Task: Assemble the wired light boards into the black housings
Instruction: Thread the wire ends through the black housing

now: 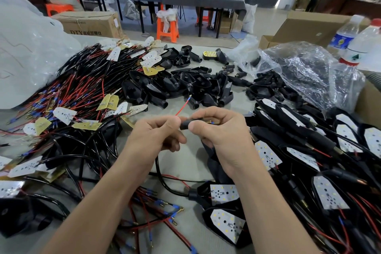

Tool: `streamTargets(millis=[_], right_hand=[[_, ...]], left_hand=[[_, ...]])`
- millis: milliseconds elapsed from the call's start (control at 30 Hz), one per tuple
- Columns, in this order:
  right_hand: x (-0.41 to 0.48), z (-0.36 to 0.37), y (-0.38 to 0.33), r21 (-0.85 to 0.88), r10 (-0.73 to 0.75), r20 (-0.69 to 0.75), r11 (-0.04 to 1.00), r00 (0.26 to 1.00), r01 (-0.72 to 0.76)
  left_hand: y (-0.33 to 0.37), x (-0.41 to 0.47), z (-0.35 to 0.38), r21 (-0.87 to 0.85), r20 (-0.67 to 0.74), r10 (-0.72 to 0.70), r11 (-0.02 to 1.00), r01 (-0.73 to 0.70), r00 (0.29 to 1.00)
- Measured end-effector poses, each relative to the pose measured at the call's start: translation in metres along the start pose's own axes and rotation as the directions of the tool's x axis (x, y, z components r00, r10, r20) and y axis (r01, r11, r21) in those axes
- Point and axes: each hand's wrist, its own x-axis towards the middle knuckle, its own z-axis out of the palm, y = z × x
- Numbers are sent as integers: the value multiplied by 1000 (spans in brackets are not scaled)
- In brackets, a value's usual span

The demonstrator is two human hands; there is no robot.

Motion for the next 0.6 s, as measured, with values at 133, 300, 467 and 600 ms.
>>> streamTargets(millis=[133, 300, 467, 600], right_hand=[[1, 2, -2, 225, 62, 66, 971, 996, -75], [2, 6, -1, 311, 99, -20, 946, 995, -88], [4, 7, -2, 353, 69, -213, 936, 975, 11], [3, 11, -1, 356, 111, -198, 934, 974, -34]], left_hand=[[-3, 2, -2, -67, -27, -20, 998, 18, 999], [-4, 3, 1, -132, -62, -38, 991, 30, 997], [-6, 4, 4, -82, -149, -39, 996, 27, 988], [-6, 2, 7, -81, -162, -15, 997, 1, 987]])
